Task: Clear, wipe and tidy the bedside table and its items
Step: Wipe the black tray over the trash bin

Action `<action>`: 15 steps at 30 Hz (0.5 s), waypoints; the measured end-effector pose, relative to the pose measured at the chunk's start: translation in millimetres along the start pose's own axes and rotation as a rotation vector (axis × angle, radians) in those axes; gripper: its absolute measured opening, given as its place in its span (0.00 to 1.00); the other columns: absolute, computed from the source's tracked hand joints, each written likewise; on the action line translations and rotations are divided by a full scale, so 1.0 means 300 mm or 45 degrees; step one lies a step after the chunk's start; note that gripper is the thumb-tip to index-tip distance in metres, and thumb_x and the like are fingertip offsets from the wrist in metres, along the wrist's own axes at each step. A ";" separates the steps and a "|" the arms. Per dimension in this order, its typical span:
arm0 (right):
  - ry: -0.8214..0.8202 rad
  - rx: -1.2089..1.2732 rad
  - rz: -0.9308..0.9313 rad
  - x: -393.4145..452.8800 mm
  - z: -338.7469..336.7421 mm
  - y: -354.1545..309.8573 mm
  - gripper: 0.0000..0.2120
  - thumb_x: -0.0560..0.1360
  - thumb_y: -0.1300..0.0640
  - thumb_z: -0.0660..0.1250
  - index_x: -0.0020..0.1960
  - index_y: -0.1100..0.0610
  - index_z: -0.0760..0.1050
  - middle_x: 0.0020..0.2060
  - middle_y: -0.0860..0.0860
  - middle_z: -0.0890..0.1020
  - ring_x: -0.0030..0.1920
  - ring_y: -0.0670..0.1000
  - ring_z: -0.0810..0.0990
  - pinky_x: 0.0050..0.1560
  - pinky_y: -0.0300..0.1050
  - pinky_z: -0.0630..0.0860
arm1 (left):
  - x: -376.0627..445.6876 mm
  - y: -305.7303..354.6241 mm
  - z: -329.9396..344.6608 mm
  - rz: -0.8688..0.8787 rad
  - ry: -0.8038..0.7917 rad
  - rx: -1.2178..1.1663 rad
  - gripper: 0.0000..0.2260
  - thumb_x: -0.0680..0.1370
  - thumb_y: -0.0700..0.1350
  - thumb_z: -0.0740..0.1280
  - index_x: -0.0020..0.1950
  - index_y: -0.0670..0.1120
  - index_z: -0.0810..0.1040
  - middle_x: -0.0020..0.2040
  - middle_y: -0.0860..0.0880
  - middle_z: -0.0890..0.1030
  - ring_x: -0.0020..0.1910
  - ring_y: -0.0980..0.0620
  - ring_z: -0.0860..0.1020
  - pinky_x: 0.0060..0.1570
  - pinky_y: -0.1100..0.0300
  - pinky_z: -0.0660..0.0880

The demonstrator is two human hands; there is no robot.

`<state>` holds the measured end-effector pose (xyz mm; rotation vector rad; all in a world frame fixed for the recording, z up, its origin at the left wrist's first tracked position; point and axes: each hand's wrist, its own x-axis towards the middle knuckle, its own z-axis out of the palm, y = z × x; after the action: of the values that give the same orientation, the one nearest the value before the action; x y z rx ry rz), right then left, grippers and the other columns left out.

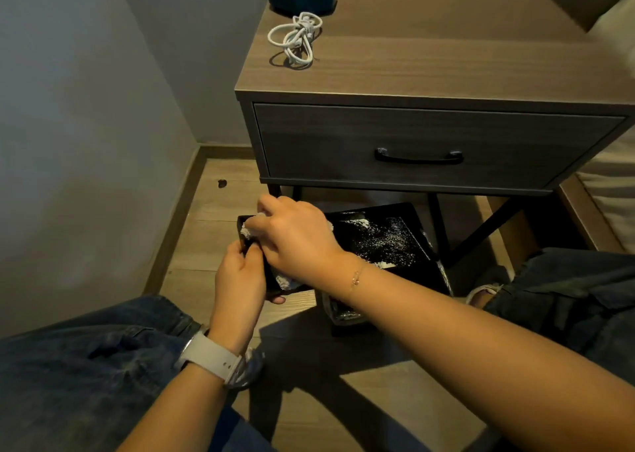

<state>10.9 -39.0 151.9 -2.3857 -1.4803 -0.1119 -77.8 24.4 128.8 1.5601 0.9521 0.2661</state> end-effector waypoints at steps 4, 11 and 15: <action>-0.040 -0.074 -0.014 -0.030 0.013 0.038 0.10 0.69 0.56 0.69 0.50 0.54 0.81 0.46 0.53 0.76 0.43 0.54 0.76 0.35 0.45 0.67 | -0.018 -0.009 -0.005 0.067 -0.041 0.029 0.06 0.82 0.46 0.57 0.53 0.50 0.74 0.44 0.45 0.80 0.38 0.46 0.82 0.22 0.59 0.76; -0.155 -0.157 0.006 -0.060 0.024 0.092 0.07 0.69 0.56 0.68 0.46 0.55 0.81 0.44 0.53 0.76 0.41 0.55 0.77 0.33 0.44 0.62 | -0.014 -0.010 0.002 -0.056 -0.075 0.015 0.09 0.82 0.46 0.57 0.56 0.45 0.75 0.47 0.42 0.81 0.40 0.45 0.83 0.19 0.62 0.73; -0.110 -0.062 0.184 -0.076 0.027 0.116 0.13 0.74 0.54 0.62 0.56 0.53 0.79 0.51 0.50 0.76 0.50 0.53 0.78 0.38 0.44 0.70 | 0.003 -0.011 -0.001 -0.057 -0.086 0.059 0.10 0.83 0.48 0.56 0.58 0.45 0.73 0.50 0.42 0.80 0.43 0.44 0.83 0.22 0.60 0.76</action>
<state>30.2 -70.1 130.5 -2.5571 -1.3505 -0.0109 -78.8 25.1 125.7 1.5782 0.9451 0.1602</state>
